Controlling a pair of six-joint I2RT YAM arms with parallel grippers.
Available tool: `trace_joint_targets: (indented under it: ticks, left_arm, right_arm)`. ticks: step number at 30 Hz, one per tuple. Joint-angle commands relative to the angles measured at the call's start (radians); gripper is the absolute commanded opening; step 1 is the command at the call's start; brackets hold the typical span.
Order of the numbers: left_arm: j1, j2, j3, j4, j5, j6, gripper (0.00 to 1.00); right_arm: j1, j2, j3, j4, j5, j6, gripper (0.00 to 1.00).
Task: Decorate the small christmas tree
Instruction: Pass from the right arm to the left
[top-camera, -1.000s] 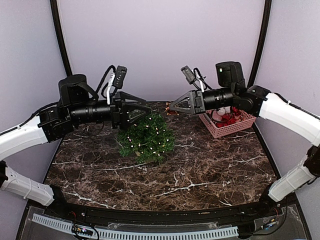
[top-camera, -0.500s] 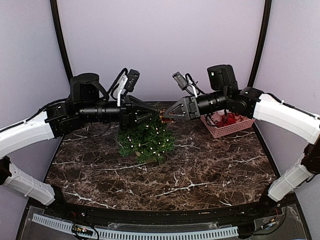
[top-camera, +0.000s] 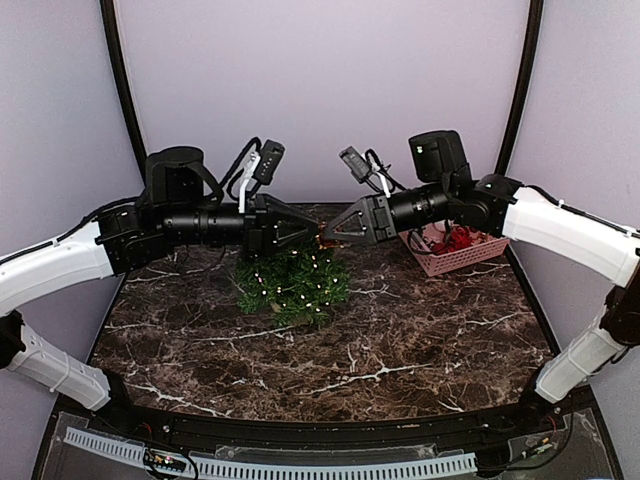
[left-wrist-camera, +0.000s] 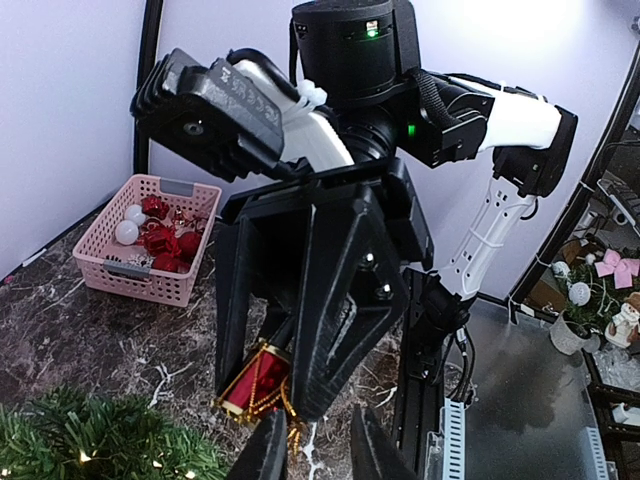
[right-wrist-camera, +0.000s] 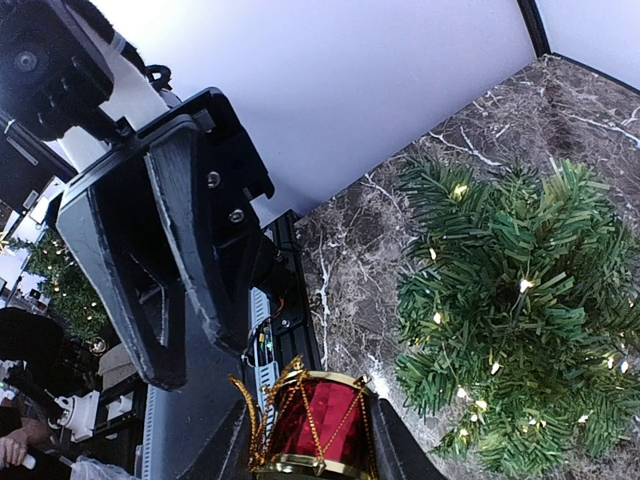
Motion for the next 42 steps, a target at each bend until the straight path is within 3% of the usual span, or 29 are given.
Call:
trace_joint_targets:
  ticks: [1, 10, 15, 18, 23, 25, 27, 31, 33, 42]
  left_arm:
    - [-0.006, 0.002, 0.02, 0.048, 0.039, -0.018, 0.26]
    - [-0.007, 0.03, 0.031, 0.041, 0.042, -0.025, 0.26]
    - [-0.009, 0.039, 0.031, 0.055, 0.048, -0.028, 0.14]
    - [-0.009, 0.042, 0.029, 0.055, 0.044, -0.031, 0.01]
    - [-0.01, 0.015, 0.012, 0.075, 0.032, -0.042, 0.0]
    - [-0.009, 0.002, 0.01, 0.077, 0.029, -0.052, 0.0]
    - [-0.008, -0.007, 0.017, 0.07, 0.031, -0.065, 0.0]
    - [-0.008, -0.009, 0.044, 0.029, 0.046, -0.092, 0.0]
    - [-0.008, -0.005, 0.062, 0.004, 0.063, -0.102, 0.0]
    - [-0.009, -0.025, 0.101, -0.062, 0.139, -0.123, 0.0]
  right_arm:
    - [0.012, 0.009, 0.041, 0.006, -0.003, -0.015, 0.29]
    - [0.014, 0.008, 0.042, 0.002, -0.002, -0.018, 0.29]
    - [0.015, 0.008, 0.039, 0.0, -0.001, -0.019, 0.29]
    - [0.015, 0.008, 0.036, -0.002, 0.002, -0.023, 0.29]
    - [0.015, -0.001, 0.001, 0.026, 0.027, -0.028, 0.29]
    - [0.015, -0.009, -0.032, 0.064, 0.034, -0.028, 0.32]
    - [0.015, -0.022, -0.078, 0.12, 0.021, -0.026, 0.42]
    - [0.015, -0.062, -0.187, 0.281, -0.019, 0.003, 0.72]
    - [0.015, -0.091, -0.27, 0.447, -0.039, 0.059, 0.82]
    - [0.017, -0.16, -0.619, 1.231, 0.074, 0.363, 0.88]
